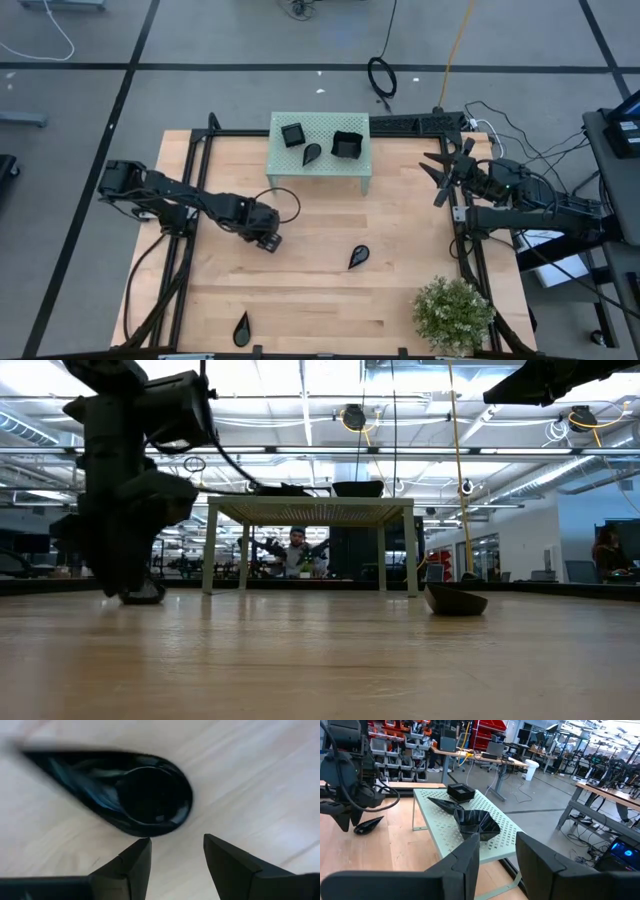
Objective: Pick & Place Mini shaped plates
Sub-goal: Move the black drop shaped plate near the shelf
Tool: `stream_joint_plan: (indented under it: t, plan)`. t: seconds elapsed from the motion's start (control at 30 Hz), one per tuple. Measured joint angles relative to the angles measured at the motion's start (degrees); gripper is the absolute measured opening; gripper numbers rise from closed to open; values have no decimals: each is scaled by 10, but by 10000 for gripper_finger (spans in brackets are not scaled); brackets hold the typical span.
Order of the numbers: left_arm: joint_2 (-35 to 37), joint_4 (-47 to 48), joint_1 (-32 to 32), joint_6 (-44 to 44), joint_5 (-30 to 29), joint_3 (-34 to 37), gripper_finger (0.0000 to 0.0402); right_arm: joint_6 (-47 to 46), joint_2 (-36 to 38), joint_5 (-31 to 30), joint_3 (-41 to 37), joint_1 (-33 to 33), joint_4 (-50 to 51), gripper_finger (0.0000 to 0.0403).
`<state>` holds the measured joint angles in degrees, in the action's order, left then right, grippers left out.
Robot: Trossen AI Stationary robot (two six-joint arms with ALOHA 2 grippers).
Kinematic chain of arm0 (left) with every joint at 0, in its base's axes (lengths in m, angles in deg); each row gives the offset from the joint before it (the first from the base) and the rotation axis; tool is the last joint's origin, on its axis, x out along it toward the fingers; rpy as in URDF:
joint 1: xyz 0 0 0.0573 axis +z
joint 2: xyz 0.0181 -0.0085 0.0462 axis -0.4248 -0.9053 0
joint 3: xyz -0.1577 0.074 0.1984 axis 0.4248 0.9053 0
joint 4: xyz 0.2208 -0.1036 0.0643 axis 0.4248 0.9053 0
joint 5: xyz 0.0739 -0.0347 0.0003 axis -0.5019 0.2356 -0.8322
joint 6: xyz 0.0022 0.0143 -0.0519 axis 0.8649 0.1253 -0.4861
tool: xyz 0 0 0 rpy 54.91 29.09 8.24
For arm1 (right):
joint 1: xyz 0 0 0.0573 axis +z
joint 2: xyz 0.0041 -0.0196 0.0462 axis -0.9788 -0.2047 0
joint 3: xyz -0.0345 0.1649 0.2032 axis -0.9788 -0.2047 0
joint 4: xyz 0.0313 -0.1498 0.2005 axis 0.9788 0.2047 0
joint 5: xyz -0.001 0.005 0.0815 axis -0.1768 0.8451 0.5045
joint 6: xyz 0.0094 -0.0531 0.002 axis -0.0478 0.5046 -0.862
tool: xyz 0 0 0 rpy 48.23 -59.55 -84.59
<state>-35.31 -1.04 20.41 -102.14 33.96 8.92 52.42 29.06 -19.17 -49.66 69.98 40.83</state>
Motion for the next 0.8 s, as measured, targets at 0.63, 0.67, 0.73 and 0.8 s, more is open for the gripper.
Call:
stream_joint_plan:
  t: [0.63,0.67,0.73,0.8]
  plan:
    - [14,-115,87,350,-44,-1,186,0,0,0,0,0,0,116]
    - [17,-99,93,362,-44,-1,186,0,0,0,0,0,0,116]
    - [25,-66,109,389,-47,-1,186,0,0,0,0,0,0,116]
    - [25,-50,126,421,-54,-1,186,0,0,0,0,0,0,116]
